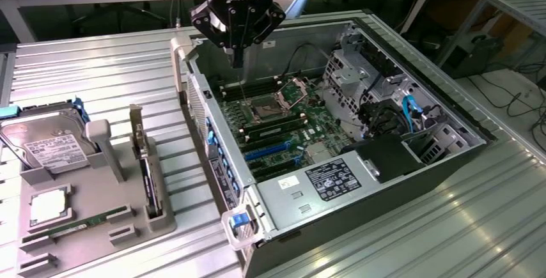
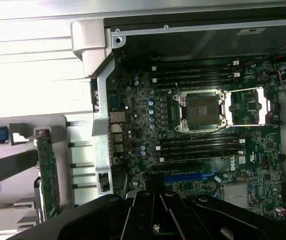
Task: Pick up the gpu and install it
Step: 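Reach for the gpu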
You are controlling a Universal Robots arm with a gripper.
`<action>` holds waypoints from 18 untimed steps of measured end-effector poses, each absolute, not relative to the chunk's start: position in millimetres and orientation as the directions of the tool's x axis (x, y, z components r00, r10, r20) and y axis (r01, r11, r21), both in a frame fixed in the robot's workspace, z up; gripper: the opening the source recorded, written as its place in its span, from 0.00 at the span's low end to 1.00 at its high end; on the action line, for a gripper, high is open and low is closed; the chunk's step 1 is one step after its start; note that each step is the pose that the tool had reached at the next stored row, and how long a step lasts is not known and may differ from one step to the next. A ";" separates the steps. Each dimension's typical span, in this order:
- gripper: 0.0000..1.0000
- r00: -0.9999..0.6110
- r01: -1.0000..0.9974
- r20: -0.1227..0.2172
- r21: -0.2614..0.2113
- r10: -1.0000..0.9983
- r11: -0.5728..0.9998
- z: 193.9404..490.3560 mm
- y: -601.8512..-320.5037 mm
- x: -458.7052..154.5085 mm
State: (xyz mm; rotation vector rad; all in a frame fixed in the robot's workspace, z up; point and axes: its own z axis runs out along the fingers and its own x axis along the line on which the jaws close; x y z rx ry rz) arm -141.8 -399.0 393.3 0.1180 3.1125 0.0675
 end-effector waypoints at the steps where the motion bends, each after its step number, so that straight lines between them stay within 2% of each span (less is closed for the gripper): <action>1: 0.11 -0.997 0.075 -0.024 0.044 0.076 0.996 393.3 -399.0 -141.9; 18: 0.11 -0.997 0.075 -0.024 0.044 0.076 0.996 393.3 -399.0 -145.8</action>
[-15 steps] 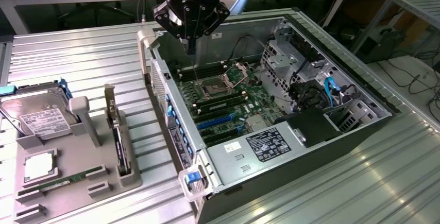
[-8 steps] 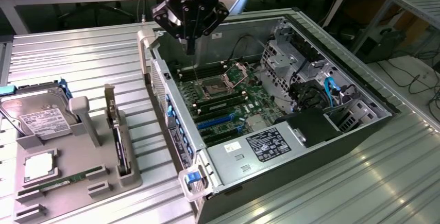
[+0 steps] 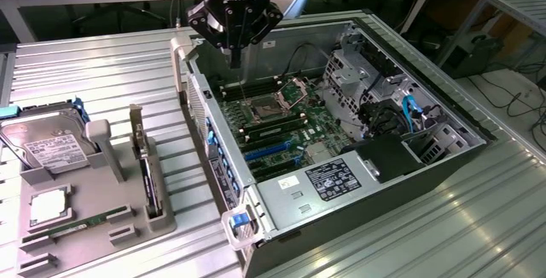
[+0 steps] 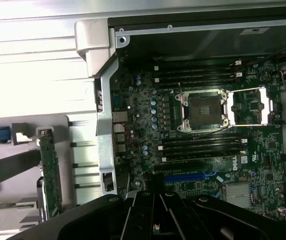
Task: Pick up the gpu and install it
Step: 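Reach for the gpu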
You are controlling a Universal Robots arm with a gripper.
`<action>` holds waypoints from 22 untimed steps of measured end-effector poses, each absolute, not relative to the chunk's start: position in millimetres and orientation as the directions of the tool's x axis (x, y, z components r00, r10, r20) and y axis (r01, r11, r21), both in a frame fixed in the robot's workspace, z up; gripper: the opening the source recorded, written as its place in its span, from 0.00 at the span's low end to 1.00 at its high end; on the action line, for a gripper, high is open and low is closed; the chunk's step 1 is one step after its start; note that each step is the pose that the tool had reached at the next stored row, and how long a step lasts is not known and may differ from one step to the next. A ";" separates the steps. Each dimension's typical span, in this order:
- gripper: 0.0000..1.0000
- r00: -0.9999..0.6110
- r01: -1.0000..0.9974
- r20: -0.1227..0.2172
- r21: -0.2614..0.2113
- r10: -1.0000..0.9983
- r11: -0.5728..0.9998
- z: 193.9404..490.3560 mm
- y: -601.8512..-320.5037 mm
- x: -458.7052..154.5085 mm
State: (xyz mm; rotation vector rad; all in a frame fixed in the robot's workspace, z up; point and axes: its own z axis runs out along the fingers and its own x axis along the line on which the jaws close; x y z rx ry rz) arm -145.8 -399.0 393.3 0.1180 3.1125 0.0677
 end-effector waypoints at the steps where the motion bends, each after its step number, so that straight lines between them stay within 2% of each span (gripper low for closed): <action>1: 0.11 -0.997 0.075 -0.024 0.044 0.076 0.996 393.3 -399.0 -146.0; 22: 0.11 -0.997 0.075 -0.024 0.044 0.076 0.996 393.3 -399.0 -150.8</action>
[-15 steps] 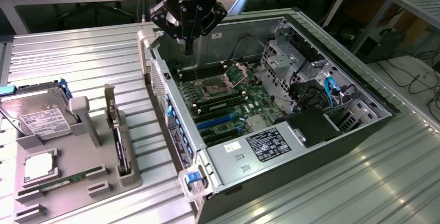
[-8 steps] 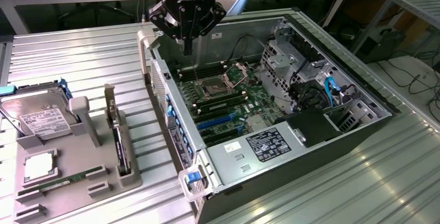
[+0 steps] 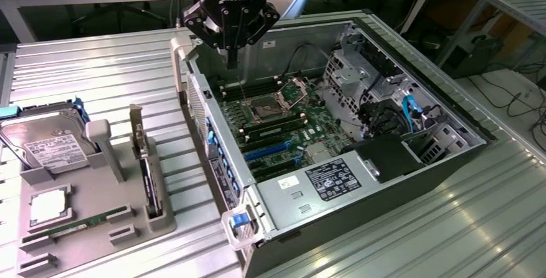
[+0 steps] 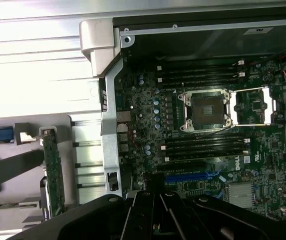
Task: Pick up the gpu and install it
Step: 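Reach for the gpu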
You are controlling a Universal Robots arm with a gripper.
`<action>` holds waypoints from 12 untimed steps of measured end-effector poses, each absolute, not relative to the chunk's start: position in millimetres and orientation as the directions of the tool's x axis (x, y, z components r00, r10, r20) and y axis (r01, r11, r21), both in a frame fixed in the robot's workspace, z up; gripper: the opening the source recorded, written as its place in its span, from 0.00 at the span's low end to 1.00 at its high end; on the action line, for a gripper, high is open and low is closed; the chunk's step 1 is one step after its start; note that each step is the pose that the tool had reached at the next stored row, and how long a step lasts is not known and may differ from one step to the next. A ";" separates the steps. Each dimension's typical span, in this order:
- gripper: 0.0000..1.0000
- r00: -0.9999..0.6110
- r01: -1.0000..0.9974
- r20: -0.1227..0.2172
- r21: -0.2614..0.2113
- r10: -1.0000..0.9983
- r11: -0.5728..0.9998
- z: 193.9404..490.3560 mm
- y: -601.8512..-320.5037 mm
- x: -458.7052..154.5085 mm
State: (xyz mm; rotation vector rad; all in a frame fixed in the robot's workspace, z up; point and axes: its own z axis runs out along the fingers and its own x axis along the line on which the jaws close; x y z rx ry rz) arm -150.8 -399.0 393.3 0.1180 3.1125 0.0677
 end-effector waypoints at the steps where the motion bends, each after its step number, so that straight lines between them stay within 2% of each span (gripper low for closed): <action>1: 0.11 -0.997 0.075 -0.024 0.044 0.076 0.996 393.3 -399.0 -151.0; 12: 0.11 -0.997 0.075 -0.024 0.044 0.076 0.996 393.3 -399.0 -153.7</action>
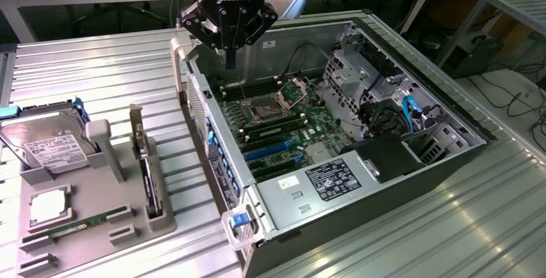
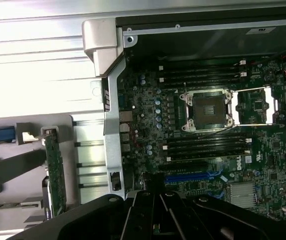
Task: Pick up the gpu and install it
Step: 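Reach for the gpu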
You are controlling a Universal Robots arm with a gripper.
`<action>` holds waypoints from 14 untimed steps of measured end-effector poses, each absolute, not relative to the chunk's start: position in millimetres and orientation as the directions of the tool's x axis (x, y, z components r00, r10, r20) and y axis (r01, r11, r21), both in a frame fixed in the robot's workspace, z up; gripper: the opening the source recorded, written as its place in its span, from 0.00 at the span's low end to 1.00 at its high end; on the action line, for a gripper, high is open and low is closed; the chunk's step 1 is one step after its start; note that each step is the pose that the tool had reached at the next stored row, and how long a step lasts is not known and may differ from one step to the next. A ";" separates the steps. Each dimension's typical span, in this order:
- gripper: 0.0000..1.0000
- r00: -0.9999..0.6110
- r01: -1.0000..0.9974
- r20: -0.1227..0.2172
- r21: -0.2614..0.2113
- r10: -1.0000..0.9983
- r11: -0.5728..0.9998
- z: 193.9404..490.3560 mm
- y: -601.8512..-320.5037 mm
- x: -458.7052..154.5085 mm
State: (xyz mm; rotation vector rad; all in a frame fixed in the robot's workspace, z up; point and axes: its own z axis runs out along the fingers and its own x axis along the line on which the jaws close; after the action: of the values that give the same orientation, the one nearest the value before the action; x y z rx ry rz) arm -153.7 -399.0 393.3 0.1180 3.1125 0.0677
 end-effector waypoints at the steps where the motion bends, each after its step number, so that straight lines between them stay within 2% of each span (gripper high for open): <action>1: 0.11 -0.997 0.075 -0.024 0.044 0.076 0.996 393.3 -399.0 -154.0; 14: 0.11 -0.997 0.075 -0.024 0.044 0.076 0.996 393.3 -399.1 -157.3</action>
State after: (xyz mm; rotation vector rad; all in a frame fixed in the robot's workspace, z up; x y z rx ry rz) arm -157.3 -399.1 393.3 0.1180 3.1125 0.0676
